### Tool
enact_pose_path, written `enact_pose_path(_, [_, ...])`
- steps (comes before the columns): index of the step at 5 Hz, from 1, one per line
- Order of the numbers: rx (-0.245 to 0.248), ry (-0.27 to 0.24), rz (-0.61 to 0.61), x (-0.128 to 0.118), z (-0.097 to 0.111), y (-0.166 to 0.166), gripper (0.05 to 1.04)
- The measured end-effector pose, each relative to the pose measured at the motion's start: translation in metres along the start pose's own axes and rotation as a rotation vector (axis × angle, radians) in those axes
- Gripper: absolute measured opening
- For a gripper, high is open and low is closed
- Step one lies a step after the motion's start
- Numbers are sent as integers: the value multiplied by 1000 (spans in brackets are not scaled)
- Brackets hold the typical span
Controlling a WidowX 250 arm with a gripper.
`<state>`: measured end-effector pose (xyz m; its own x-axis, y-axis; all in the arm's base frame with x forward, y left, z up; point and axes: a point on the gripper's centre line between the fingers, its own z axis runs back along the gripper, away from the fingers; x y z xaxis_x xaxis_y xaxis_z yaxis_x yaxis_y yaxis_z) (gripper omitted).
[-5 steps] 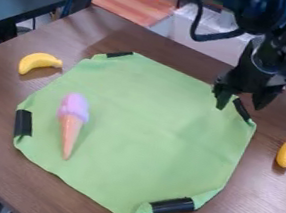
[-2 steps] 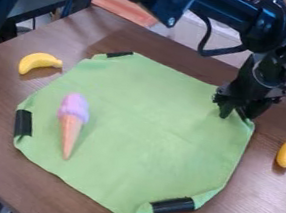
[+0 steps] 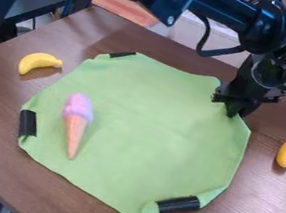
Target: Fold the cloth from the bottom right to the top left
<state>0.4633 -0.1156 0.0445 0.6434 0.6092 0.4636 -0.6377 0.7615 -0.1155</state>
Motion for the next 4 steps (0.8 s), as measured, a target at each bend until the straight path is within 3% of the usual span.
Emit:
enact_pose_path(1, [-24,16,16,5,9,7,74])
enact_pose_path(2, [-88,17,47,22,40,25,53])
enact_pose_path(3, [-115,17,66,35,56,50,51])
enact_pose_path(4, [-111,23,66,41,57,82,51])
